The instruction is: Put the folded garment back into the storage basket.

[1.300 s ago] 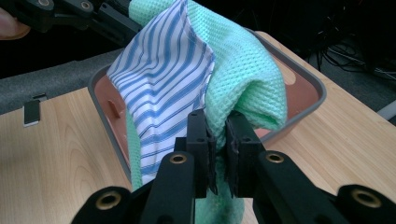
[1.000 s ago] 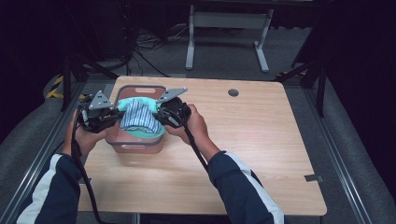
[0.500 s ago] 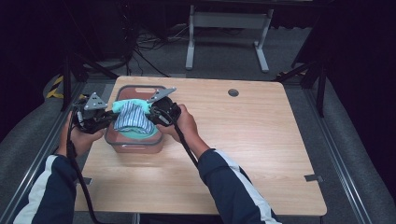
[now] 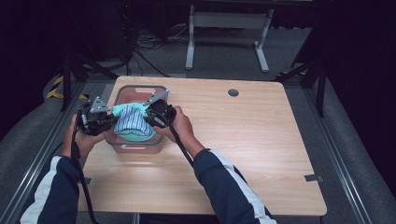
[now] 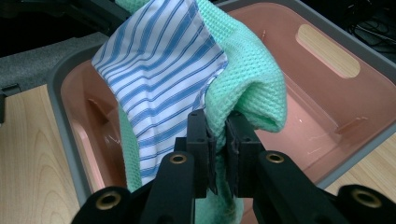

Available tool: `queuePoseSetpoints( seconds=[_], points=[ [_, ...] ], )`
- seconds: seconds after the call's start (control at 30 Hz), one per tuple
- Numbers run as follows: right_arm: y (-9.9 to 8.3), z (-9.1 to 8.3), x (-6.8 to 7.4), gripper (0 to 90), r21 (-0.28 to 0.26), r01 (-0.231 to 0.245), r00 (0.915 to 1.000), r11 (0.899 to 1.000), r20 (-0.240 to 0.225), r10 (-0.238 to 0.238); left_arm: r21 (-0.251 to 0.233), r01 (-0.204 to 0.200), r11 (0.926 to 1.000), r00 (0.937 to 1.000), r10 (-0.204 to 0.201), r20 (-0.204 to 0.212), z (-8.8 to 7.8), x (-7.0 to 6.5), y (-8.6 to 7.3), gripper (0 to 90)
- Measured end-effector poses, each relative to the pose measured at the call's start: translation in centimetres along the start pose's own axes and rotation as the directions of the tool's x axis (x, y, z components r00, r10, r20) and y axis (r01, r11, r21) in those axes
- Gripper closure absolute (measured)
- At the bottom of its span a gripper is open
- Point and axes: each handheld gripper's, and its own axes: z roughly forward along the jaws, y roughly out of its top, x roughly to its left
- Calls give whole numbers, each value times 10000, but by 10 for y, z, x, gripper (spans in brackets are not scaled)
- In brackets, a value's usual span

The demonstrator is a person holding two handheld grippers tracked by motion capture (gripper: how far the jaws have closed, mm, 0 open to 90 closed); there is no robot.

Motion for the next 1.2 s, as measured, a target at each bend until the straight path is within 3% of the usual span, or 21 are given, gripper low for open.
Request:
queuePoseSetpoints(
  seconds=[0.2, 0.3, 0.53, 1.03, 1.2],
  points=[
    [-3, 5, 0, 815, 176, 8, 10000, 9998, 48, -9, 126, -133, 9998, 9999, 134, -102, 7, -4, -2, 831],
    [-5, 9, 0, 814, 277, 47, 10000, 9996, -30, -47, 415, -224, 9989, 9996, 231, -159, 12, -6, -3, 831],
    [-7, 13, 0, 809, 491, 97, 10000, 9987, 11, -98, 436, -342, 9985, 9989, 356, -319, 15, -9, -5, 828],
    [-11, 17, -1, 802, 731, 65, 9999, 9973, 88, -72, 624, -498, 9968, 9985, 512, -211, 22, -13, -8, 822],
    [-13, 17, -2, 761, 717, -51, 9998, 9974, 177, 38, 638, -492, 9968, 9975, 523, -482, 23, -14, -7, 753]
  ],
)
